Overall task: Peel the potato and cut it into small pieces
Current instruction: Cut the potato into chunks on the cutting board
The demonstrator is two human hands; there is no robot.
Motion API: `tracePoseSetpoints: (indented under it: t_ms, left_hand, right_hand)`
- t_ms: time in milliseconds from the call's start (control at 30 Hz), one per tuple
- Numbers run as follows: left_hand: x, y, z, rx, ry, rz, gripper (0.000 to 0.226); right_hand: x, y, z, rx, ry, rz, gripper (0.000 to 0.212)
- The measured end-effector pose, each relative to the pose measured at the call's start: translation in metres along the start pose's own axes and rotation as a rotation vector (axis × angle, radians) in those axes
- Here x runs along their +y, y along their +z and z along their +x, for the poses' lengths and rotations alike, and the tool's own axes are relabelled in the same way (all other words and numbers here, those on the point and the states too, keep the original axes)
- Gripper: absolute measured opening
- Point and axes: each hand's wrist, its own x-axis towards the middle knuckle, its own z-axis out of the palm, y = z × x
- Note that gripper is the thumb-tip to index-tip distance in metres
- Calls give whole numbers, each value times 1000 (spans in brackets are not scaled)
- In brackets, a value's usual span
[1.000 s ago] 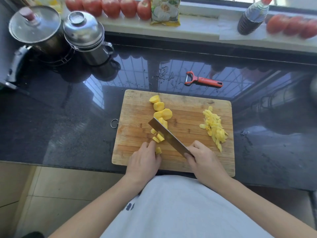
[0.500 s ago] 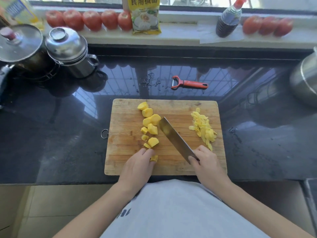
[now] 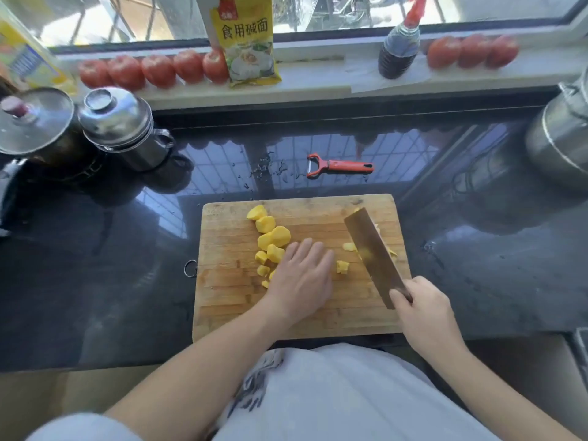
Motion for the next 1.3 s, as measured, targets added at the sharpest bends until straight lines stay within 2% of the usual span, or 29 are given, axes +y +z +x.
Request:
tracePoseSetpoints:
  t_ms: [100, 200, 267, 400, 500, 567, 600, 700, 767, 800, 833, 900, 967, 1033, 1133, 1300]
  left_hand:
    - [-46, -13, -4, -219, 6, 190, 68]
    - [-72, -15, 10, -409, 7, 285, 80]
    - [-77, -17, 14, -406, 61, 322, 75]
    - [-96, -21, -2, -291, 247, 337, 37]
    - [-120, -25, -16, -251, 231, 249, 39]
    - [-124, -32, -24, -155, 122, 55, 42]
    - [-122, -36, -28, -58, 1, -87, 40]
    - [-110, -51, -49, 244, -538, -486, 23]
    - [-104, -54, -72, 295, -757, -574, 17]
    - [-101, -51, -85, 273, -765, -559, 16]
    - [-97, -46, -98, 232, -716, -513, 16]
    - [-88, -30, -116, 149, -485, -366, 19]
    - [-82, -16, -123, 129, -217, -245, 21]
    - [-77, -9, -123, 140, -42, -158, 24]
    - [-72, -3, -118, 87, 119, 17, 32]
    - [-95, 1, -108, -17, 274, 266, 43]
  right_hand:
    - [-6, 7, 3, -35, -17, 5, 30]
    - [-15, 11, 4, -68, -36, 2, 27]
    - [-19, 12, 4, -72, -44, -11, 26]
    - [-25, 12, 3, -74, -36, 0, 24]
    - [-27, 13, 0, -75, -30, 16, 21]
    - [-27, 15, -2, -78, -31, 27, 20]
    - [-28, 16, -3, -75, -32, 29, 20]
    - [-30, 18, -4, -74, -41, 24, 21]
    - [-31, 19, -3, -80, -48, 5, 23]
    - [-32, 21, -3, -83, -50, -10, 25]
    - [-32, 22, -2, -88, -48, -21, 27]
    - [-34, 24, -2, -110, -42, -28, 30]
    - [-36, 25, -1, -136, -49, -25, 30]
    - [-39, 26, -2, -149, -55, -14, 28]
    - [-41, 28, -3, -153, -54, -17, 25]
    - [-50, 36, -15, -133, -30, -48, 24]
